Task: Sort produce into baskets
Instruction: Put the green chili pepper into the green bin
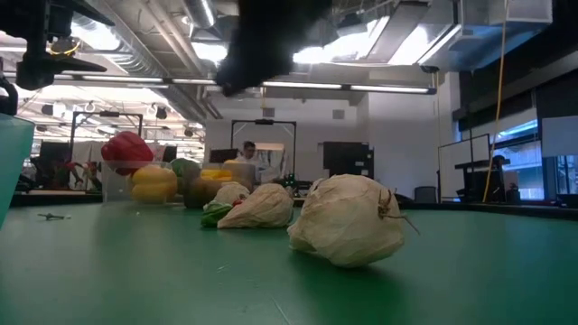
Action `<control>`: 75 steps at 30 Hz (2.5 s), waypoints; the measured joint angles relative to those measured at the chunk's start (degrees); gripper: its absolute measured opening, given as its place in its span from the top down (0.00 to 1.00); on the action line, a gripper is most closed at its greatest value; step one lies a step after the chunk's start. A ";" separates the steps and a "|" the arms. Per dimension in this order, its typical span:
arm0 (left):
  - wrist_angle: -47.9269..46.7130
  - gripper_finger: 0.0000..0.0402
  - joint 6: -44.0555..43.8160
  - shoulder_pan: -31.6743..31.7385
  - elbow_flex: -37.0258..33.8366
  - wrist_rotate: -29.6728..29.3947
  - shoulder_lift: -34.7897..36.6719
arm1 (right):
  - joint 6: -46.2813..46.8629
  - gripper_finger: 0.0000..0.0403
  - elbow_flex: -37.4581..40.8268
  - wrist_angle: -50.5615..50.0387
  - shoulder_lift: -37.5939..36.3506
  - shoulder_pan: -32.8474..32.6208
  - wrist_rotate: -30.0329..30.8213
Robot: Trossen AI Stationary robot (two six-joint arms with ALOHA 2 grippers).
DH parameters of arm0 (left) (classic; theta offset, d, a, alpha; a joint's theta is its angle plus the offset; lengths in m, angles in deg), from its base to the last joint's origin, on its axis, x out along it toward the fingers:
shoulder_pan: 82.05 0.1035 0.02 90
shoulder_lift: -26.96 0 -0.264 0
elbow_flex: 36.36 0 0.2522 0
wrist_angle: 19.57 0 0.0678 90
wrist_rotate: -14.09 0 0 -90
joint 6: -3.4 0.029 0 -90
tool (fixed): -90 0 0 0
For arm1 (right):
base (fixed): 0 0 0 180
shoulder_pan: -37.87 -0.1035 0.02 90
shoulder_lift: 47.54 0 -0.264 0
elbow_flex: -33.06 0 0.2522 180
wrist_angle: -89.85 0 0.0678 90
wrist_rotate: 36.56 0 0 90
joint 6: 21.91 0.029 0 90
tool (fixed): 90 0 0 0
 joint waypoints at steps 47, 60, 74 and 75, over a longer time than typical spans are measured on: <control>-0.14 0.24 2.21 0.00 0.01 -0.02 0.00 | 31.68 0.47 28.65 24.29 2.25 -3.48 18.70; -0.14 0.24 1.61 0.01 0.01 -0.04 0.00 | 30.13 0.74 28.92 26.65 2.26 -2.71 18.18; -0.12 0.24 1.05 0.01 0.01 -0.37 0.00 | 28.32 0.88 28.83 27.28 -1.63 -3.11 16.20; -0.12 0.24 1.03 0.01 0.01 -0.42 0.00 | 27.86 0.87 28.83 28.36 -2.31 -3.15 16.18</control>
